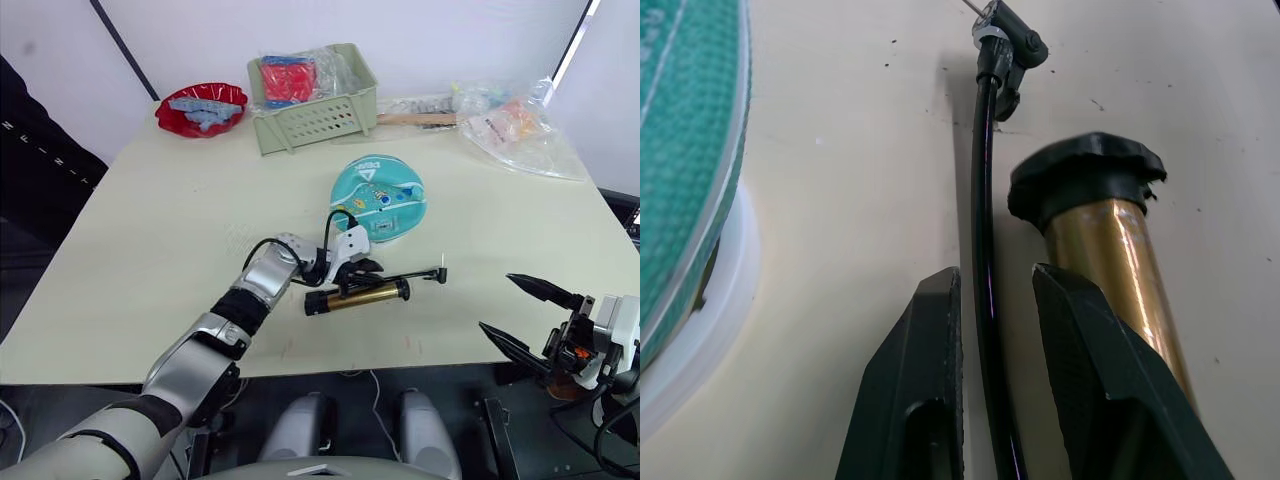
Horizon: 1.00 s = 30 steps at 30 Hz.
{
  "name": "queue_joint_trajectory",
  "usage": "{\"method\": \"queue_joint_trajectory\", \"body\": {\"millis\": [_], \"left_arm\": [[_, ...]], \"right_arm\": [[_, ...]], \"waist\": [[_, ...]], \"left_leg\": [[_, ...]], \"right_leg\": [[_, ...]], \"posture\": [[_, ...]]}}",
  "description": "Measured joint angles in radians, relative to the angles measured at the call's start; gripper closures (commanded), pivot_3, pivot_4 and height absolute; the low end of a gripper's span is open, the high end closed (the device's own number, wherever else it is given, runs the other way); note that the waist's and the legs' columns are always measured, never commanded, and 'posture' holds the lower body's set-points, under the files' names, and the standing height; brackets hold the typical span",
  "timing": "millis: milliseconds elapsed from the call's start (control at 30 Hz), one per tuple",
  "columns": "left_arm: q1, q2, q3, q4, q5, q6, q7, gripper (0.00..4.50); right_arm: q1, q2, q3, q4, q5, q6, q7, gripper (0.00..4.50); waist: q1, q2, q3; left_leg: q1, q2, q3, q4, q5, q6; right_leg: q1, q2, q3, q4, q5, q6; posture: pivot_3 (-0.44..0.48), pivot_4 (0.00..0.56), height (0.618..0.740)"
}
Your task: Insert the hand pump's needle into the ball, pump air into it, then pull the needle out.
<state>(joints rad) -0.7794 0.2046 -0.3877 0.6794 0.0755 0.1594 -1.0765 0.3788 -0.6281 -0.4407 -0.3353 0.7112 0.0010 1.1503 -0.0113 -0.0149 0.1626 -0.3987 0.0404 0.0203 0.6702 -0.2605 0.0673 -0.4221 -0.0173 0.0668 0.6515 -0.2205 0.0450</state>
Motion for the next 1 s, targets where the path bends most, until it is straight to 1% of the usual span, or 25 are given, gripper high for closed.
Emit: {"method": "queue_joint_trajectory", "body": {"millis": [233,567,767,800,833,900,1000], "left_arm": [[-0.008,-0.066,-0.024,0.062,0.048,0.006,0.059,3.27],[-0.062,-0.147,-0.038,0.137,0.099,0.011,0.120,3.27],[-0.062,-0.164,-0.038,0.148,0.104,0.009,0.123,3.27],[-0.062,-0.166,-0.037,0.150,0.105,0.010,0.123,3.71],[-0.063,-0.167,-0.037,0.151,0.105,0.010,0.124,3.90],[-0.064,-0.169,-0.035,0.155,0.105,0.010,0.125,4.46],[-0.064,-0.169,-0.033,0.155,0.102,0.010,0.121,4.46]], "right_arm": [[0.020,-0.005,-0.005,0.003,-0.015,0.001,-0.003,0.00],[0.046,-0.022,-0.015,0.019,-0.033,0.038,-0.020,0.00],[0.050,-0.022,-0.021,0.038,-0.041,0.030,-0.011,0.00],[0.049,-0.022,-0.021,0.039,-0.041,0.028,-0.007,0.00],[0.049,-0.022,-0.021,0.040,-0.041,0.027,-0.005,0.00],[0.049,-0.022,-0.021,0.043,-0.042,0.019,0.000,0.00],[0.048,-0.022,-0.021,0.051,-0.044,0.015,0.001,0.00]], "waist": [[0.001,0.000,0.000],[0.005,0.000,0.000],[0.005,0.000,0.000],[0.005,0.000,0.000],[0.005,0.000,0.000],[0.004,0.000,0.000],[0.004,0.000,0.000]], "left_leg": [[0.000,0.000,0.000,0.000,0.000,0.000],[0.001,-0.002,-0.002,0.000,0.000,0.000],[0.001,-0.002,-0.002,0.000,0.000,0.000],[0.001,-0.002,-0.003,0.000,0.000,0.000],[0.002,-0.002,-0.003,0.000,0.000,0.000],[0.001,-0.002,-0.003,0.000,0.000,0.000],[0.001,-0.002,-0.003,0.000,0.000,0.000]], "right_leg": [[0.000,0.000,0.000,0.000,0.000,0.000],[0.003,0.000,0.000,-0.001,-0.001,0.001],[0.004,0.000,0.001,-0.002,-0.001,0.002],[0.004,0.000,0.001,-0.002,-0.001,0.002],[0.005,0.000,0.001,-0.002,-0.001,0.002],[0.005,0.000,0.001,-0.002,-0.002,0.002],[0.005,0.000,0.001,-0.003,-0.001,0.002]], "posture": [[0.000,0.150,0.738],[0.000,0.150,0.738],[0.000,0.150,0.738],[0.000,0.150,0.738],[0.000,0.150,0.738],[0.000,0.150,0.738],[0.000,0.150,0.738]]}}
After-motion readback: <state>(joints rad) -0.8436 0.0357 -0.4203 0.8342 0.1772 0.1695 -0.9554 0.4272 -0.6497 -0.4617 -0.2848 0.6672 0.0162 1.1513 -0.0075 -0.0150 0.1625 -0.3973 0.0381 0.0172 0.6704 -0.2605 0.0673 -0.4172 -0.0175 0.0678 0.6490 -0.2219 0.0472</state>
